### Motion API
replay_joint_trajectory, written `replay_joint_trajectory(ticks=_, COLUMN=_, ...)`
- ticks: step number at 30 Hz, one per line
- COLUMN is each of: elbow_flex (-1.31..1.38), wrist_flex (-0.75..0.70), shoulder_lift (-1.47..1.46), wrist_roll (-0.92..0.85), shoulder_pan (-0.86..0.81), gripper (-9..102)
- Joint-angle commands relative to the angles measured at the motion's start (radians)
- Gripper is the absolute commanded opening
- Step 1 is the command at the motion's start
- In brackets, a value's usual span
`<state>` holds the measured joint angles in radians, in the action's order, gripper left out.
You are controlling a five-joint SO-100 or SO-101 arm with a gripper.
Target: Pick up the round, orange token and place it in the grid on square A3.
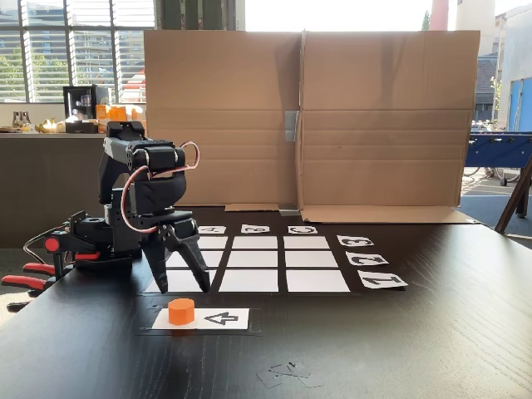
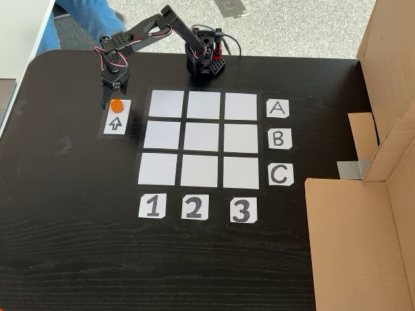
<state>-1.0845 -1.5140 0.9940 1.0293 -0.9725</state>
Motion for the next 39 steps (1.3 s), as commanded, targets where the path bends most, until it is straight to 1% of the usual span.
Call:
replay_joint_trajectory(ticks=1, elbow_flex=0.02, wrist_flex=0.003, shoulder_lift=-0.005, wrist_roll=0.012, shoulder_pan=-0.012, gripper=39)
replay_joint_trajectory(ticks=10, elbow_flex=0.084, wrist_flex=0.017, shoulder_lift=-0.087, wrist_roll=0.057, shoulder_pan=-0.029, gripper=39)
replay_joint_trajectory(ticks=20, elbow_flex=0.17, wrist_flex=0.017, shoulder_lift=-0.149, wrist_roll=0.06, shoulder_pan=-0.041, gripper=39)
replay_joint_trajectory(ticks=36, elbow_flex=0.175, wrist_flex=0.044, shoulder_lift=-0.181, wrist_roll=0.043, shoulder_pan=-0.008, gripper=38)
replay_joint_trajectory(ticks=37, elbow_flex=0.173, wrist_flex=0.048, shoulder_lift=-0.183, wrist_roll=0.04, shoulder_pan=-0.006, gripper=34)
replay_joint_trajectory(ticks=38, elbow_flex=0.173, wrist_flex=0.049, shoulder_lift=-0.184, wrist_roll=0.035, shoulder_pan=-0.006, gripper=25)
replay_joint_trajectory(ticks=39, elbow_flex=0.17, wrist_flex=0.052, shoulder_lift=-0.186, wrist_roll=0.026, shoulder_pan=-0.005, gripper=13)
